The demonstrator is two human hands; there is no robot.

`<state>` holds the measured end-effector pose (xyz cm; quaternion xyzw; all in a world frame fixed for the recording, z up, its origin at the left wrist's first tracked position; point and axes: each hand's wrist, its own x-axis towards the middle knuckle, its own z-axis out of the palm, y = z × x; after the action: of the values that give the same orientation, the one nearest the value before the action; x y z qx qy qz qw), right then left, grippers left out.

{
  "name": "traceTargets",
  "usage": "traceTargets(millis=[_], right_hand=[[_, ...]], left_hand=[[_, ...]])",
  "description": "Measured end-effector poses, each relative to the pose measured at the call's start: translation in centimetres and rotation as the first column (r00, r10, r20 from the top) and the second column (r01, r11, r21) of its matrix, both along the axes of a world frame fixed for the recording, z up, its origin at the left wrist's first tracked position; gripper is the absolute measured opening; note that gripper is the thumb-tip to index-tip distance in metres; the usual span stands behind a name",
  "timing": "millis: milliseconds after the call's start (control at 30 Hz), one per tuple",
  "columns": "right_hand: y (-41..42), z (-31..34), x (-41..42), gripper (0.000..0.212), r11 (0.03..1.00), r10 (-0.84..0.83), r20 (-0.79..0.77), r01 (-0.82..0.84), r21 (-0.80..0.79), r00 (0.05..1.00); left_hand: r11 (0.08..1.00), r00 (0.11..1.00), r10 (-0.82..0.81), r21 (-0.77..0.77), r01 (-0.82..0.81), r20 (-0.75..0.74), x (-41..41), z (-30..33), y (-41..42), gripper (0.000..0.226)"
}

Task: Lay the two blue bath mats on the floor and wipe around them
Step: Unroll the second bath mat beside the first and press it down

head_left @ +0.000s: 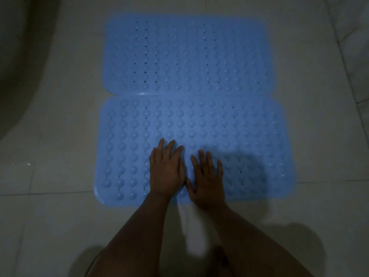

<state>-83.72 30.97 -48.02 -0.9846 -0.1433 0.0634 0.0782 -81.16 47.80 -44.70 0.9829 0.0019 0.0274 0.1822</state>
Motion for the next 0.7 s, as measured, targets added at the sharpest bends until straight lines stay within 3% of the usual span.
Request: traceTargets(millis=[433, 700], right_hand=[[0.5, -0.8, 0.1, 0.074, 0.999, -0.025, 0.060, 0.024, 0.028, 0.998], [-0.8, 3.9, 7.0, 0.031, 0.977, -0.101, 0.218, 0.055, 0.207, 0.971]], left_hand=[[0.998, 0.998, 0.006, 0.057, -0.010, 0.068, -1.1, -0.9, 1.3, 0.043], [0.993, 0.996, -0.092, 0.077, 0.092, -0.008, -1.3, -0.8, -0.6, 0.050]])
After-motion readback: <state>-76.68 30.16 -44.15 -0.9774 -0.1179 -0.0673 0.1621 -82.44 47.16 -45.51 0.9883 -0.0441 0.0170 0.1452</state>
